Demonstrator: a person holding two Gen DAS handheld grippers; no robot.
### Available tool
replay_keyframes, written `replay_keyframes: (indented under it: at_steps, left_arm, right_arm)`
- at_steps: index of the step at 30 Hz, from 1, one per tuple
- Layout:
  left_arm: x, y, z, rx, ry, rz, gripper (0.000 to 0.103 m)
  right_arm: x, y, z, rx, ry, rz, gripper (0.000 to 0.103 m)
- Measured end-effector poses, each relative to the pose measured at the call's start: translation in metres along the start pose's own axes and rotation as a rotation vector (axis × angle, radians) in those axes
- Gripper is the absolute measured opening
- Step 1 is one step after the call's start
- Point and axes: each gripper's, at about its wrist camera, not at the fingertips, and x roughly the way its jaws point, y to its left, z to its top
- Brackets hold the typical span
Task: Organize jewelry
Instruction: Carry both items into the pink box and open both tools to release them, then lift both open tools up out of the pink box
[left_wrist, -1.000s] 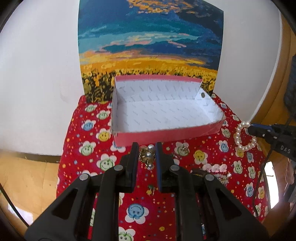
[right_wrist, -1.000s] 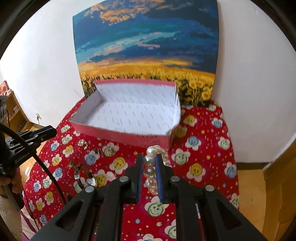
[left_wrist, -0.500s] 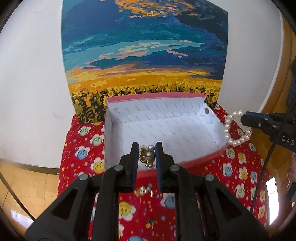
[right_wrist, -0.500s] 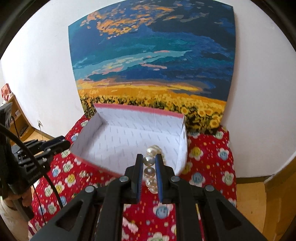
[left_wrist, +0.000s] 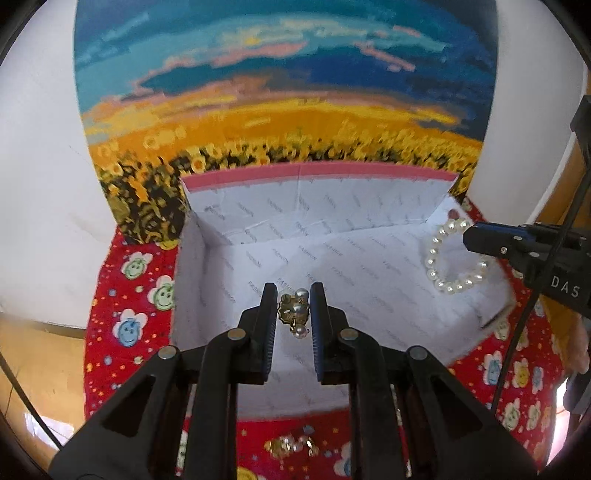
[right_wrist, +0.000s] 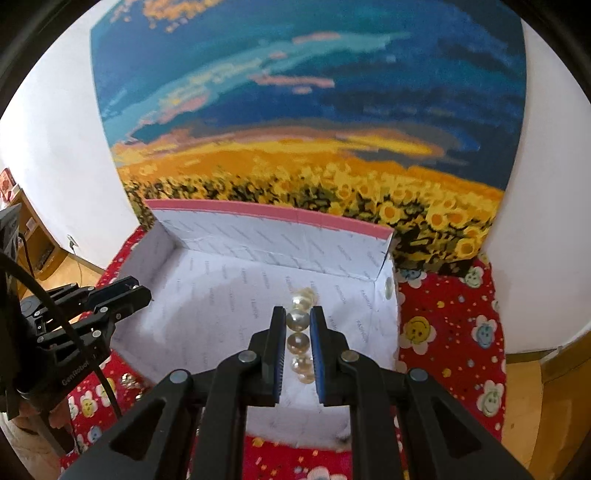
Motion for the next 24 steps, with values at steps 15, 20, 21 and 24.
replay_keyframes:
  at_steps: [15, 20, 21, 24]
  left_arm:
    - [0.036, 0.001, -0.002, -0.042, 0.106, -0.017, 0.029]
    - [0.019, -0.004, -0.001, -0.022, 0.08, -0.017, 0.042]
    - [0.014, -0.004, 0.0, -0.021, 0.078, -0.018, 0.043]
    - [-0.001, -0.003, 0.0, -0.015, 0.065, -0.023, 0.043]
  right_arm:
    - [0.032, -0.03, -0.005, 0.038, 0.028, -0.037, 0.017]
    - [0.014, -0.029, -0.007, 0.06, -0.01, 0.006, 0.037]
    - [0.009, -0.029, -0.007, 0.061, -0.014, 0.011, 0.037]
    - [-0.008, -0.024, -0.009, 0.059, -0.033, 0.027, 0.037]
